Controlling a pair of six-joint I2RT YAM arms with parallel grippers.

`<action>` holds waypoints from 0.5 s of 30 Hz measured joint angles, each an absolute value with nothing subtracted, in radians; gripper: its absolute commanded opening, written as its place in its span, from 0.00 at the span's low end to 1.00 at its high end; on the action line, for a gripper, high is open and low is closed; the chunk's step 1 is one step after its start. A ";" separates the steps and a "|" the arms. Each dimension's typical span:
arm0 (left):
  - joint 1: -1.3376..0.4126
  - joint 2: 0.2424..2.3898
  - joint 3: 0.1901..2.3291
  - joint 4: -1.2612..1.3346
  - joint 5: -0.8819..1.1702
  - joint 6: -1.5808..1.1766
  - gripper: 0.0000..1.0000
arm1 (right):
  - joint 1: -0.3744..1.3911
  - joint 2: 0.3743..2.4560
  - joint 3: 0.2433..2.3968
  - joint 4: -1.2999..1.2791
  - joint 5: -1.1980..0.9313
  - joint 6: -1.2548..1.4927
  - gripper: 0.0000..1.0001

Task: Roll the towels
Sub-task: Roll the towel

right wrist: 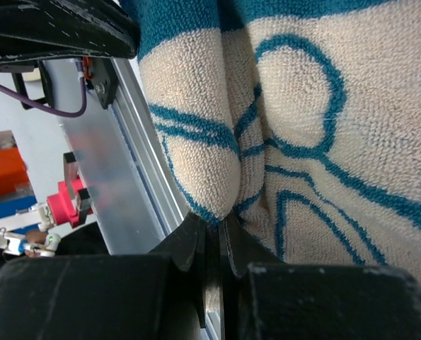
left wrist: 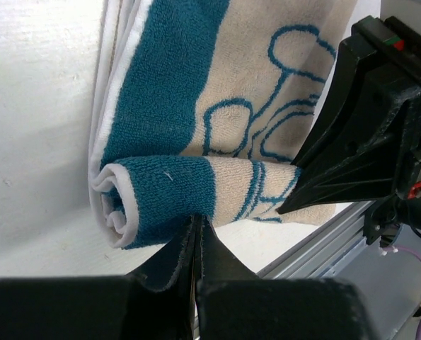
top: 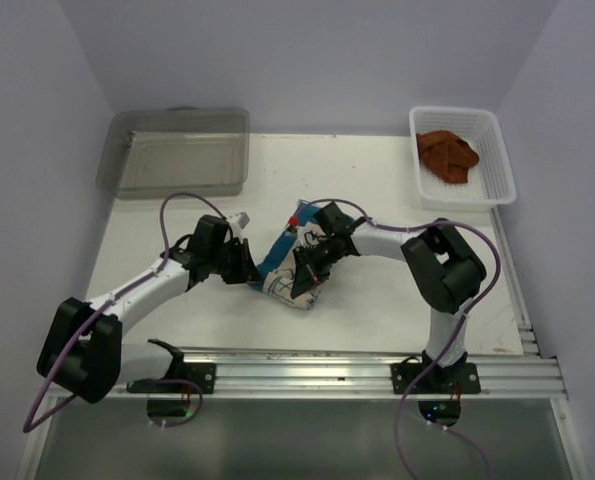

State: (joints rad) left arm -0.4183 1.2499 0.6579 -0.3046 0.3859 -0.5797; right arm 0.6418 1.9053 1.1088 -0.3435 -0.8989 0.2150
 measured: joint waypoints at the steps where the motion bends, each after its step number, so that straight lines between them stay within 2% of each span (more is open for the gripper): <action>1: -0.422 1.259 0.658 -0.306 0.386 -0.579 0.00 | 0.641 1.908 1.109 -0.340 -0.902 0.218 0.00; 15: -0.427 1.389 0.707 -0.303 0.374 -0.554 0.00 | 0.620 1.945 1.093 -0.295 -0.932 0.255 0.00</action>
